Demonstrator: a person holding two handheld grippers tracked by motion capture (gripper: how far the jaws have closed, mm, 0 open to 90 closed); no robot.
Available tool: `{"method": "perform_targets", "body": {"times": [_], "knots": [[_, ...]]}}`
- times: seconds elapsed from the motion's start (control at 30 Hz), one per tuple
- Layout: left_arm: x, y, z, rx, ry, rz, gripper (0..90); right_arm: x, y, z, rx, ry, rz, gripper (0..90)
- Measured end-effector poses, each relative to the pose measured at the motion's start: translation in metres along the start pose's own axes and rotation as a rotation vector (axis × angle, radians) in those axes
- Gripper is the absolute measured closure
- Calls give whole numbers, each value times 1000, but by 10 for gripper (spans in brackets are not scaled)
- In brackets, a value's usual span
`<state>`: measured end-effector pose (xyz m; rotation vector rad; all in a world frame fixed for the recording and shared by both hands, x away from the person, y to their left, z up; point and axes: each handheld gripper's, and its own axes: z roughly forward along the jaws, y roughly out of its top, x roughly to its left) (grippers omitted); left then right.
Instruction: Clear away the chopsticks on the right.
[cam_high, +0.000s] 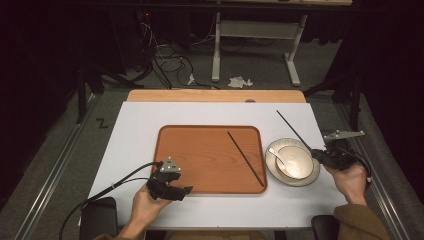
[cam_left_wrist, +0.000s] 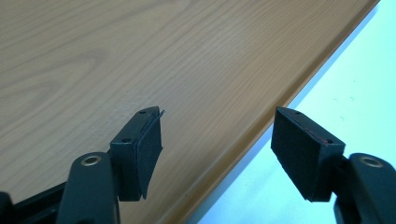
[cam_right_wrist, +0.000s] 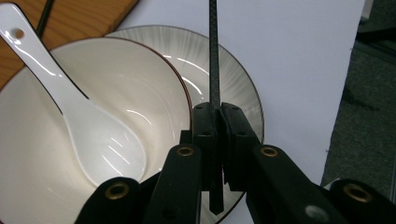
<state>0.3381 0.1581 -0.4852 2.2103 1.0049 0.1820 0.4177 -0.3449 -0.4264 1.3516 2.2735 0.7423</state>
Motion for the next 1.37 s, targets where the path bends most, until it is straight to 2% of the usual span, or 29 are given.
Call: {"method": "perform_targets", "body": {"times": [0.27,0.4,0.47,0.5,0.53,0.57,0.67,0.73,0.8,0.87,0.93,1.0,1.03,1.1,1.17,1.23,1.3,1.37], "knots": [[0,0,0,-1,2,1,333,25,14,-16,-54,4,-76,863],[0,0,0,2,-1,2,334,48,22,-25,-91,74,-119,863],[0,0,0,-4,0,-4,333,70,26,-24,-98,121,-167,863],[0,0,0,-1,0,0,334,90,29,-21,-87,171,-208,863],[0,0,0,-2,1,1,333,104,30,-15,-82,215,-226,863],[0,0,-1,-2,4,3,334,118,30,-8,-49,245,-245,863],[0,0,-1,-3,3,3,334,149,29,16,26,249,-317,862],[0,0,-1,-4,1,1,334,163,27,34,89,266,-328,863],[0,0,-1,-4,3,2,334,170,26,49,131,255,-302,862],[0,0,0,-3,1,0,334,173,24,60,158,232,-298,856],[0,0,0,-2,-1,-1,334,177,21,68,200,238,-312,834],[0,0,-1,-4,2,1,333,180,18,72,210,250,-317,708],[0,0,-1,-4,3,4,333,179,17,71,213,245,-318,682],[0,0,-2,-9,5,3,334,175,18,62,171,239,-321,668],[0,0,-3,-11,5,5,334,169,18,46,80,245,-313,634],[0,0,-3,-13,7,2,334,159,16,26,-29,221,-320,609],[0,0,-4,-18,10,2,334,146,13,16,-92,213,-279,601],[1,0,-5,-28,18,7,334,134,8,13,-97,210,-227,594]]}}
